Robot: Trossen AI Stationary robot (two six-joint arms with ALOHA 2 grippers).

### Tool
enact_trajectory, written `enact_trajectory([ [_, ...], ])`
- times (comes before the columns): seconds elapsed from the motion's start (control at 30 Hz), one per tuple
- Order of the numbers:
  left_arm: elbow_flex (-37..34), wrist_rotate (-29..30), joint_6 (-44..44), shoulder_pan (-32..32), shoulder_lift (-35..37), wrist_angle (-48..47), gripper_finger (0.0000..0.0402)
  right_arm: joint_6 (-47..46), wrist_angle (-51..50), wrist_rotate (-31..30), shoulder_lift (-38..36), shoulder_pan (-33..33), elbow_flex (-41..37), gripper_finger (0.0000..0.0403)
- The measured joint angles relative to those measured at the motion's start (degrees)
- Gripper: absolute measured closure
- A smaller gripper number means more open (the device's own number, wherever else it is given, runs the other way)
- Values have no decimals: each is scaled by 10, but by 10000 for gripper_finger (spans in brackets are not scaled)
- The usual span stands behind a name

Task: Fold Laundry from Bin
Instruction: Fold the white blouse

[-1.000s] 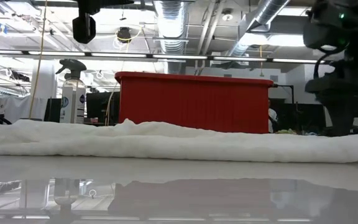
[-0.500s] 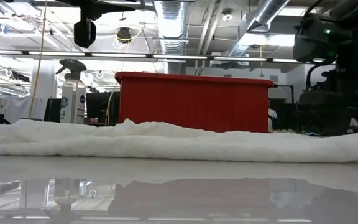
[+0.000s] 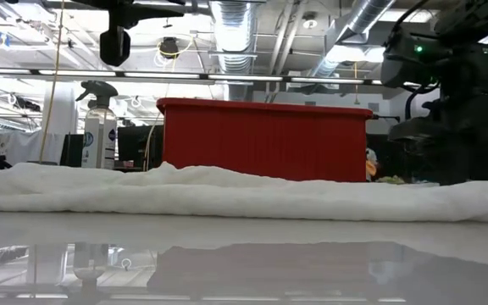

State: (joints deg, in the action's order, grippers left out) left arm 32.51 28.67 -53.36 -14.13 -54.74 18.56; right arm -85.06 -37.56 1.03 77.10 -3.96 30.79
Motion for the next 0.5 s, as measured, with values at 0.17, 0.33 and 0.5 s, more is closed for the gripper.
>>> enact_trajectory([
  [0.17, 0, -15, -24, 7, -23, -37, 358, 9, 16, -4, 0, -3, 0, 373],
  [0.33, 0, -106, -48, 46, -105, 70, 358, 2, 15, -3, 0, -3, 0, 376],
  [0.5, 0, -149, -64, 55, -171, 146, 358, 0, -7, -9, -11, -5, 19, 376],
])
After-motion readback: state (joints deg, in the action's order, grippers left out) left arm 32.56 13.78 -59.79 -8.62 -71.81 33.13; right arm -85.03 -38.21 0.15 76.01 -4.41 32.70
